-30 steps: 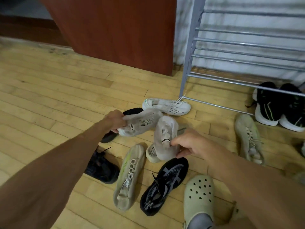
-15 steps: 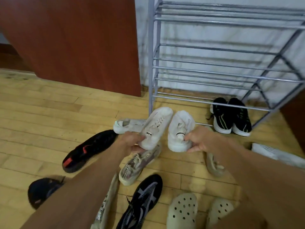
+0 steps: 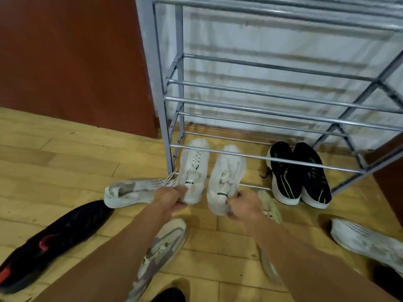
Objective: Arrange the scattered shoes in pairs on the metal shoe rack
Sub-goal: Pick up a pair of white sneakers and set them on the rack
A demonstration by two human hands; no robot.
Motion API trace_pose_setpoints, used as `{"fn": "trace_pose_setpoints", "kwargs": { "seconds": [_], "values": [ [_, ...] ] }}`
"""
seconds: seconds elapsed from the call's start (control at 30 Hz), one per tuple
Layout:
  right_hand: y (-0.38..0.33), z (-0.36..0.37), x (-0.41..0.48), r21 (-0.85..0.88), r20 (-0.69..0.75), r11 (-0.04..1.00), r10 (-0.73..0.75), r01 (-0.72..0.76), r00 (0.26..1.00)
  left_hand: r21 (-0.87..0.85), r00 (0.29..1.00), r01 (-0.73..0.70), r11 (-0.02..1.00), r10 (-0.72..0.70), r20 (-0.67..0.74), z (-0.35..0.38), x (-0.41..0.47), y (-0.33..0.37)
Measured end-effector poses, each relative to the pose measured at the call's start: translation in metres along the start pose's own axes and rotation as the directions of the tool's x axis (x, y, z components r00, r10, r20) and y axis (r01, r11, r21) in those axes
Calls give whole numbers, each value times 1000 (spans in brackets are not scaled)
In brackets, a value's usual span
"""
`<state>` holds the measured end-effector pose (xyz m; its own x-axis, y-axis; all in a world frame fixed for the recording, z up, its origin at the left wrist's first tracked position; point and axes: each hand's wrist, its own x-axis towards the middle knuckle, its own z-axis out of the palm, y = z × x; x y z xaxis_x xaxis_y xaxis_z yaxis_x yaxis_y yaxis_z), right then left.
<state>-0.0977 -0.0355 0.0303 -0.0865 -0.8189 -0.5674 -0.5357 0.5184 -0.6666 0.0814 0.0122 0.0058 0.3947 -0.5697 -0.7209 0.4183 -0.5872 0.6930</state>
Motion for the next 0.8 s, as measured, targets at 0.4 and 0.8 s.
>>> {"fn": "trace_pose_setpoints", "kwargs": {
  "seconds": [0.4,0.8],
  "values": [
    [-7,13,99,-31,59,984,-175,177,983,8,998,-68,998,68,-2,41,84,14],
    [-13,30,124,-63,93,978,-194,200,977,71,994,-90,993,94,-59,49,108,17]
  ]
}}
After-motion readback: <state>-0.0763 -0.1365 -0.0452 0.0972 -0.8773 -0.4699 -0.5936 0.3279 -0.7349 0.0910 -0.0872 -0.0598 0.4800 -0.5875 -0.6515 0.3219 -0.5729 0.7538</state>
